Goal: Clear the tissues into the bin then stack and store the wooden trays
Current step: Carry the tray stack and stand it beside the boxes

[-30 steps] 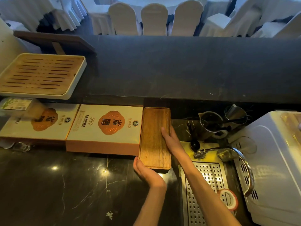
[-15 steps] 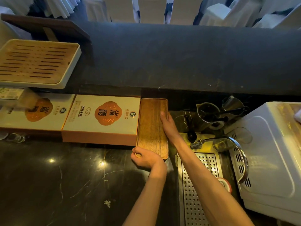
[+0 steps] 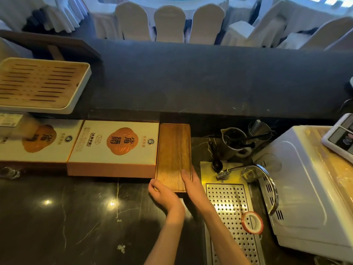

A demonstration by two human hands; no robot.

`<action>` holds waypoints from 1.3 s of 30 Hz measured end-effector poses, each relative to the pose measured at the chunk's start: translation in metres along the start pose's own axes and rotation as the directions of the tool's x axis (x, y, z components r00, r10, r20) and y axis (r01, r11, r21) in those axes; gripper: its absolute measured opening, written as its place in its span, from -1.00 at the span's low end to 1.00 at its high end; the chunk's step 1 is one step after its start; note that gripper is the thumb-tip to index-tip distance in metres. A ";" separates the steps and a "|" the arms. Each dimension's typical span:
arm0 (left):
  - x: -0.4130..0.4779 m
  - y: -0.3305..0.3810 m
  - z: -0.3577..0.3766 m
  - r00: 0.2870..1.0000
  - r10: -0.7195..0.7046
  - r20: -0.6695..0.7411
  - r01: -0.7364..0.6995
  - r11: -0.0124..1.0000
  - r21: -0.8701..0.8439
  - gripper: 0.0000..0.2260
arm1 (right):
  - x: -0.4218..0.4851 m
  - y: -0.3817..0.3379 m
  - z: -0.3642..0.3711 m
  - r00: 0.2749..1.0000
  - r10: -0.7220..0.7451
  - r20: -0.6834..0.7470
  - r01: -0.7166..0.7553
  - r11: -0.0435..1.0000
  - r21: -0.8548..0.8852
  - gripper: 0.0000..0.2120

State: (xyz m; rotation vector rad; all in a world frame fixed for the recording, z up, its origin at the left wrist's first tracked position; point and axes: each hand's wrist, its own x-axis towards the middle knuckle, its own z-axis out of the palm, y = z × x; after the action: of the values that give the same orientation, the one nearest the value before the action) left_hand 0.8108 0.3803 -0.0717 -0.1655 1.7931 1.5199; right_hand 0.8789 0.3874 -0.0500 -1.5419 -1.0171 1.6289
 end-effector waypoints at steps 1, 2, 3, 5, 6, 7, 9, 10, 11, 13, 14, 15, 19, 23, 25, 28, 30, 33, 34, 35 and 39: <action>0.004 -0.001 -0.008 0.995 0.017 0.094 -0.019 1.000 0.017 -0.64 | 0.003 0.000 0.000 1.000 -0.005 -0.001 0.005 1.000 -0.017 -0.55; 0.008 -0.004 -0.017 0.981 0.051 0.185 -0.060 0.997 0.048 -0.67 | 0.006 -0.001 0.000 1.000 -0.004 -0.008 0.004 1.000 -0.030 -0.58; 0.012 -0.004 -0.026 0.959 0.097 0.266 -0.125 0.988 0.090 -0.71 | 0.007 -0.002 0.001 1.000 0.001 -0.019 -0.002 0.999 -0.041 -0.59; 0.024 0.000 -0.041 0.885 0.164 0.437 -0.271 0.942 0.197 -0.67 | 0.008 -0.004 0.001 0.999 0.000 -0.033 -0.003 0.998 -0.067 -0.56; 0.030 0.004 -0.047 0.843 0.151 0.517 -0.319 0.914 0.252 -0.64 | 0.007 -0.004 0.001 1.000 0.003 -0.030 -0.005 0.997 -0.079 -0.55; 0.036 0.010 -0.051 0.806 0.112 0.581 -0.340 0.891 0.300 -0.63 | 0.007 -0.004 0.000 1.000 0.009 -0.023 -0.011 0.997 -0.082 -0.55; 0.048 0.025 -0.054 0.753 0.020 0.657 -0.319 0.885 0.339 -0.65 | 0.007 -0.005 0.000 1.000 0.025 -0.008 -0.026 0.997 -0.074 -0.55; 0.050 0.032 -0.052 0.726 -0.026 0.687 -0.286 0.898 0.336 -0.66 | 0.009 -0.007 0.000 0.999 0.035 -0.008 -0.036 0.996 -0.080 -0.55; 0.049 0.036 -0.049 0.703 -0.069 0.708 -0.241 0.914 0.327 -0.64 | 0.011 -0.009 0.000 0.999 0.048 -0.021 -0.050 0.995 -0.086 -0.54; 0.040 0.040 -0.039 0.717 -0.118 0.687 -0.175 0.924 0.341 -0.62 | 0.013 -0.011 0.002 0.995 0.075 -0.061 -0.080 0.994 -0.078 -0.55; 0.036 0.041 -0.036 0.751 -0.123 0.649 -0.165 0.916 0.365 -0.61 | 0.012 -0.012 0.003 0.994 0.078 -0.075 -0.083 0.994 -0.072 -0.55; 0.034 0.043 -0.033 0.780 -0.131 0.612 -0.161 0.903 0.398 -0.60 | 0.011 -0.013 0.004 0.994 0.074 -0.082 -0.080 0.994 -0.071 -0.56; 0.035 0.069 -0.035 0.762 -0.329 0.558 -0.081 0.806 0.586 -0.53 | -0.001 -0.020 0.003 0.998 0.047 -0.042 -0.052 0.993 -0.109 -0.53; 0.028 0.090 -0.036 0.719 -0.406 0.564 -0.014 0.803 0.596 -0.56 | -0.012 -0.019 0.001 0.991 0.128 -0.038 -0.131 0.987 -0.098 -0.41; 0.028 0.087 -0.039 0.688 -0.437 0.579 0.008 0.803 0.596 -0.56 | -0.022 -0.011 0.001 0.980 0.197 0.001 -0.197 0.980 0.031 -0.42; 0.030 0.079 -0.045 0.691 -0.437 0.577 0.068 0.833 0.549 -0.56 | -0.029 0.001 0.003 0.978 0.206 0.033 -0.208 0.949 0.239 -0.49; 0.032 0.075 -0.043 0.687 -0.450 0.571 0.144 0.854 0.500 -0.56 | -0.030 0.000 0.008 0.977 0.214 0.024 -0.208 0.911 0.355 -0.55; 0.034 0.070 -0.034 0.714 -0.448 0.539 0.182 0.861 0.475 -0.57 | -0.024 0.001 0.011 0.976 0.217 0.016 -0.204 0.892 0.404 -0.61; 0.034 0.068 -0.032 0.732 -0.439 0.522 0.169 0.858 0.485 -0.58 | -0.023 0.002 0.011 0.976 0.216 0.016 -0.205 0.894 0.398 -0.62; 0.034 0.068 -0.031 0.742 -0.433 0.512 0.155 0.854 0.497 -0.59 | -0.021 0.003 0.011 0.976 0.215 0.021 -0.206 0.897 0.391 -0.63; 0.041 0.073 -0.037 0.687 -0.452 0.569 0.169 0.861 0.480 -0.58 | -0.013 0.004 -0.001 0.975 0.208 0.080 -0.222 0.932 0.286 -0.62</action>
State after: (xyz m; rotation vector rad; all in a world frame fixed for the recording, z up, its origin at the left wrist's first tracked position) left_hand 0.7253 0.3828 -0.0395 0.2403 1.3350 0.7793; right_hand 0.8815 0.3744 -0.0469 -1.4558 -0.6091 1.8799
